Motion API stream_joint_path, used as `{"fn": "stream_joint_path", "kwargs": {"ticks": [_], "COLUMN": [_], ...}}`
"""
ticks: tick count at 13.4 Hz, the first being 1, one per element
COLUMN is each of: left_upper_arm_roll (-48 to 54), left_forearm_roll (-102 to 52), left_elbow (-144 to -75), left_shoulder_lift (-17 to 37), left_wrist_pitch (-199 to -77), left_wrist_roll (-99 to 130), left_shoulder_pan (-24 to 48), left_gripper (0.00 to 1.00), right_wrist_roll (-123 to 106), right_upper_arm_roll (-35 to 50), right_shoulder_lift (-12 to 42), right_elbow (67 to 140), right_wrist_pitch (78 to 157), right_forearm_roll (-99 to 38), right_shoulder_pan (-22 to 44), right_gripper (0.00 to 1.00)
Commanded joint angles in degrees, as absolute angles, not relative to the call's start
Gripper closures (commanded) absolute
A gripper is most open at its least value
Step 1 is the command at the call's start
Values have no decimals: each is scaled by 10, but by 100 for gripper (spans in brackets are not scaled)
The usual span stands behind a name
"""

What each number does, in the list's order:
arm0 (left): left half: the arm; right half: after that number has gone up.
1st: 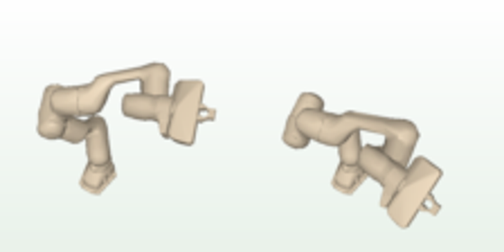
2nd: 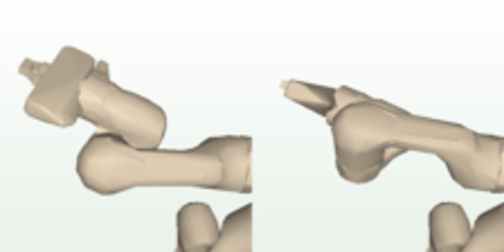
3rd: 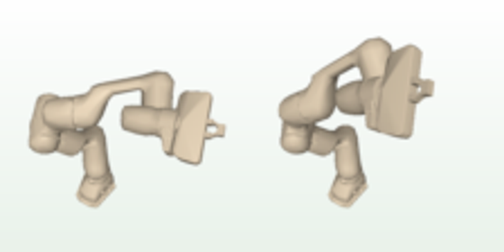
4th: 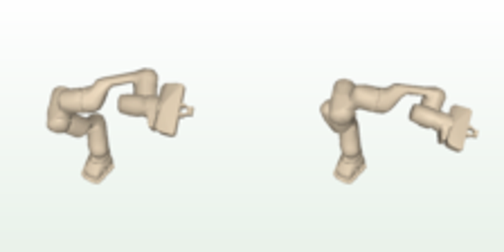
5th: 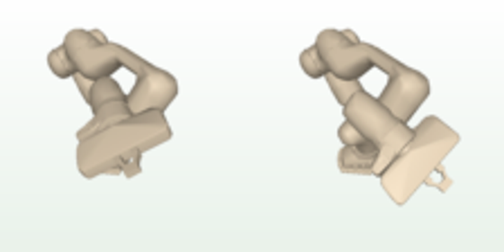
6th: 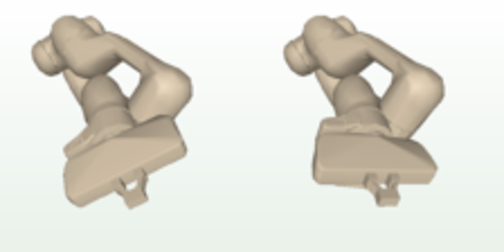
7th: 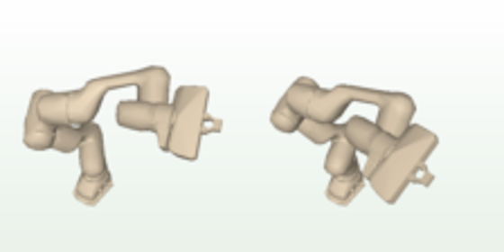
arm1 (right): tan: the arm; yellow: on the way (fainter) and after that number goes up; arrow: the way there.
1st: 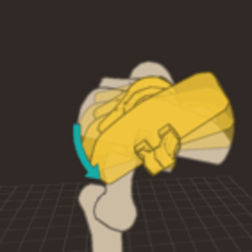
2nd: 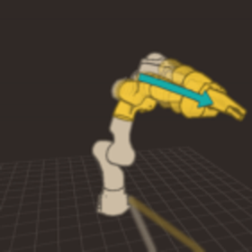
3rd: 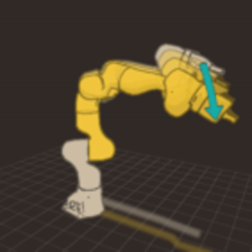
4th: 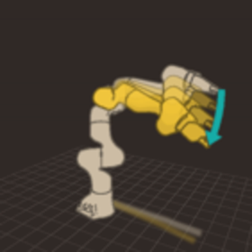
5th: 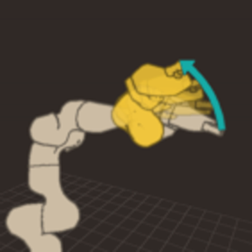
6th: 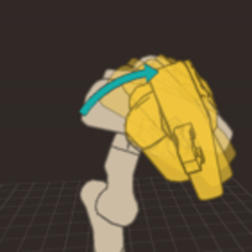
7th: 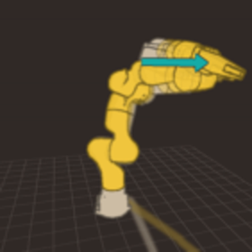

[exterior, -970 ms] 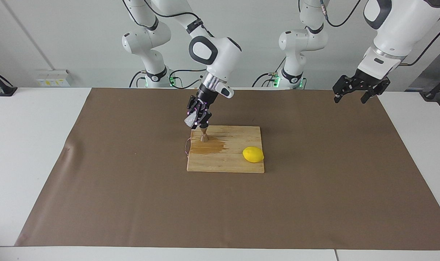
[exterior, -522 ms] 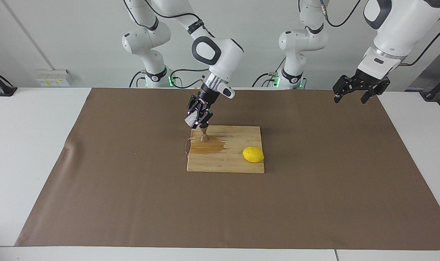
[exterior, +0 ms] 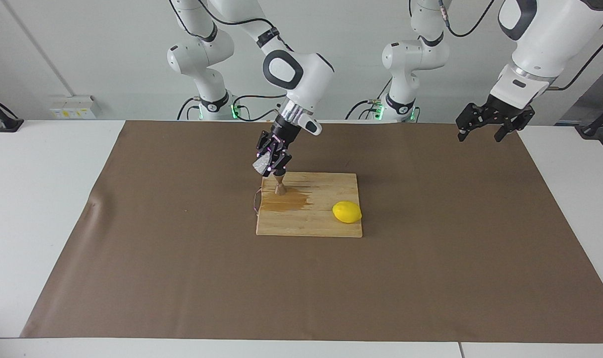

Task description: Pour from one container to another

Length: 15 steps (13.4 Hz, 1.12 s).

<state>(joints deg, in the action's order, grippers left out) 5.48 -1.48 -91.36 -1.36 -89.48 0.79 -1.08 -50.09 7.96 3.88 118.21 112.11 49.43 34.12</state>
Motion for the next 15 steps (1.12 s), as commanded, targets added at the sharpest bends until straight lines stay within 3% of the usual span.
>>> {"fn": "stream_joint_path", "kwargs": {"ticks": [1, 15], "left_upper_arm_roll": [55, 55], "left_forearm_roll": [-18, -18], "left_elbow": [-920, -920], "left_shoulder_lift": [-18, -18], "left_wrist_pitch": [-897, -897], "left_wrist_roll": [14, 14], "left_shoulder_pan": [-13, -13], "left_gripper": [0, 0], "right_wrist_roll": [-490, -506], "right_upper_arm_roll": [84, 84], "right_shoulder_lift": [42, 33], "right_elbow": [1179, 1154], "right_wrist_pitch": [1104, 1097], "right_forearm_roll": [512, 402], "right_shoulder_pan": [339, 322], "right_gripper": [77, 77]}}
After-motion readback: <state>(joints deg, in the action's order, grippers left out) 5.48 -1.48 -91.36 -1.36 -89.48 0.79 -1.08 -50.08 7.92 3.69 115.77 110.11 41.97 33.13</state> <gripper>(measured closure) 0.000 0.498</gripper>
